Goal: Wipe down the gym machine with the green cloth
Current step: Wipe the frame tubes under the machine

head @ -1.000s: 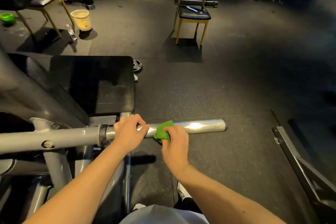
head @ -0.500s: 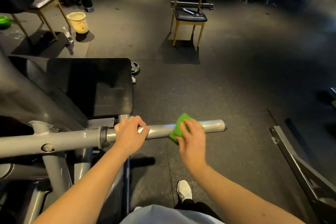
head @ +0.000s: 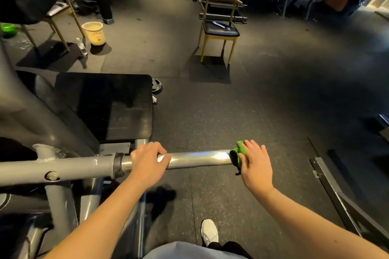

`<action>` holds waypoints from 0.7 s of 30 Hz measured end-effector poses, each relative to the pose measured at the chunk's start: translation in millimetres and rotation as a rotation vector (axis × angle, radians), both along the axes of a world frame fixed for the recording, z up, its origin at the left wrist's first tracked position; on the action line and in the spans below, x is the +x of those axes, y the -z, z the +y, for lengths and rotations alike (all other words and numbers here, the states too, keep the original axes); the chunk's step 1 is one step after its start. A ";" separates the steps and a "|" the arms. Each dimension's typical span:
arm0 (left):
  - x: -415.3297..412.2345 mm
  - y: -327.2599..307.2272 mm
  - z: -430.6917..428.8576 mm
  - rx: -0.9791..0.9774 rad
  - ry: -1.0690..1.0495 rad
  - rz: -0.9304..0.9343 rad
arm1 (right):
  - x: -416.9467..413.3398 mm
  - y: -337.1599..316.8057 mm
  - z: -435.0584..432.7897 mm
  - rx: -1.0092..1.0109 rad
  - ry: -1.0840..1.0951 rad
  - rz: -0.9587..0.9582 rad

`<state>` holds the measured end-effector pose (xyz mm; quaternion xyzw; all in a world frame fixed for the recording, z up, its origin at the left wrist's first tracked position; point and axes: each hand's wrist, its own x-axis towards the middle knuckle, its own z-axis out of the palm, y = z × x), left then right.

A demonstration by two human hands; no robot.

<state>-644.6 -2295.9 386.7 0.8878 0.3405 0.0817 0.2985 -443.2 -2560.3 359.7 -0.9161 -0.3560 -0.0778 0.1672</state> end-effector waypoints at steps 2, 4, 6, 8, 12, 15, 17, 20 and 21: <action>-0.1 -0.1 -0.4 0.019 -0.006 -0.001 | -9.4 -5.0 11.0 -0.018 0.064 -0.016; -0.6 1.0 -0.3 0.037 -0.015 0.000 | -31.3 -6.1 31.5 -0.048 0.037 -0.032; -0.4 2.6 -0.1 0.043 -0.022 0.001 | -57.3 1.4 52.4 -0.044 -0.077 0.025; 0.0 6.0 1.5 0.043 -0.024 0.000 | -73.2 13.2 66.2 -0.037 -0.189 0.045; 3.6 11.5 4.0 0.036 -0.050 0.035 | -43.7 7.2 53.1 -0.060 -0.302 0.018; 9.2 11.9 2.3 0.056 -0.072 0.061 | -8.7 1.7 22.3 -0.038 -0.158 -0.010; 10.8 11.8 1.0 0.066 -0.092 0.062 | 6.9 4.5 3.5 0.002 -0.020 0.013; 10.5 13.0 1.5 0.057 -0.101 0.053 | 11.0 12.0 -8.2 0.087 0.152 0.151; 10.8 13.0 1.3 0.054 -0.096 0.047 | 10.2 14.7 -8.3 0.106 0.184 0.198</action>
